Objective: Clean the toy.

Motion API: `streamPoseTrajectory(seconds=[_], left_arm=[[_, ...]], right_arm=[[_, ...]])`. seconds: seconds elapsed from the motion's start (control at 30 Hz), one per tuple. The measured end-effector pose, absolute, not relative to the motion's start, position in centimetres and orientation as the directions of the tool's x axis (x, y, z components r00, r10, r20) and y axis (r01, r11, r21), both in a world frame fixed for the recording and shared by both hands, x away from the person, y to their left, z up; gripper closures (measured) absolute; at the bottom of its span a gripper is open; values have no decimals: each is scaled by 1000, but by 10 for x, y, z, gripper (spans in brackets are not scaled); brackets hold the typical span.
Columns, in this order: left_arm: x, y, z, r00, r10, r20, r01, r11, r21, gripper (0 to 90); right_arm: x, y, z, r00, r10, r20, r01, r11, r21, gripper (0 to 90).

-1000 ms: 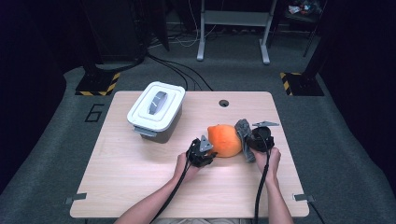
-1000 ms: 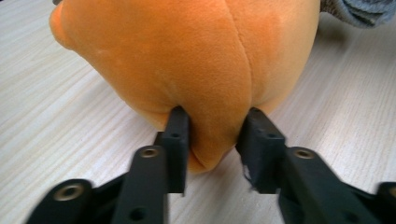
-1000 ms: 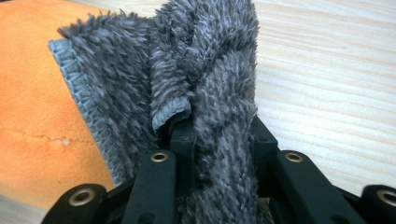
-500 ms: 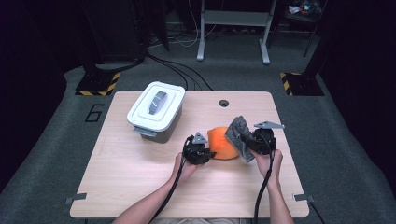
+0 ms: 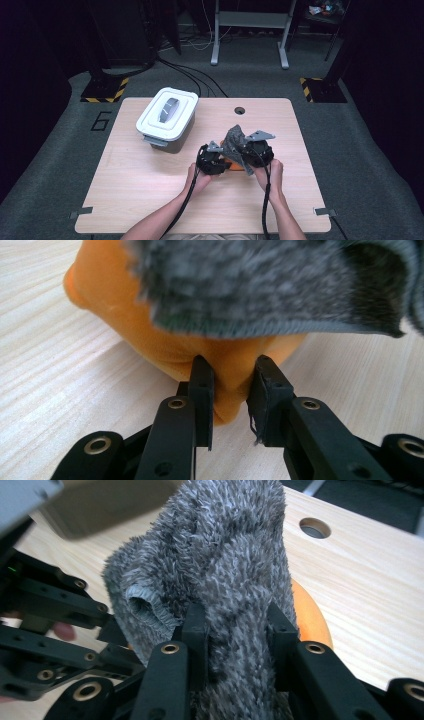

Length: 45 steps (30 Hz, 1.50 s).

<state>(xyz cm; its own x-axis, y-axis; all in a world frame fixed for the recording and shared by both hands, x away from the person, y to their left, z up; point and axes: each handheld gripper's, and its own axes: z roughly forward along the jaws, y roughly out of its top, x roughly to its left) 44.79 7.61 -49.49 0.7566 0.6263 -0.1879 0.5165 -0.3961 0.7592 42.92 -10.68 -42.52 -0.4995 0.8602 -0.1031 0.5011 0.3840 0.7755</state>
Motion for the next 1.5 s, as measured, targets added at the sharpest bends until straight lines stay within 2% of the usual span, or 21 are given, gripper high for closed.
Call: streamPoseTrajectory(seconds=[0.07, 0.23, 0.8, 1.27, 1.5], left_arm=[[448, 76, -495, 756, 626, -190, 516, -392, 762, 734], [449, 76, -496, 763, 618, -188, 510, -398, 763, 736], [451, 79, -499, 768, 609, -197, 505, -386, 772, 734], [451, 80, -501, 773, 603, -196, 499, -388, 775, 734], [452, 82, -502, 774, 603, -195, 497, -385, 778, 733]], right_arm=[[430, -103, -427, -487, 862, -140, 500, 407, 765, 698], [435, -111, -431, -478, 867, -139, 509, 402, 761, 701], [445, -158, -441, -394, 919, -34, 575, 275, 771, 699], [464, -192, -474, -294, 954, 64, 690, 166, 704, 699], [450, -194, -457, -328, 940, 91, 635, 148, 759, 699]])
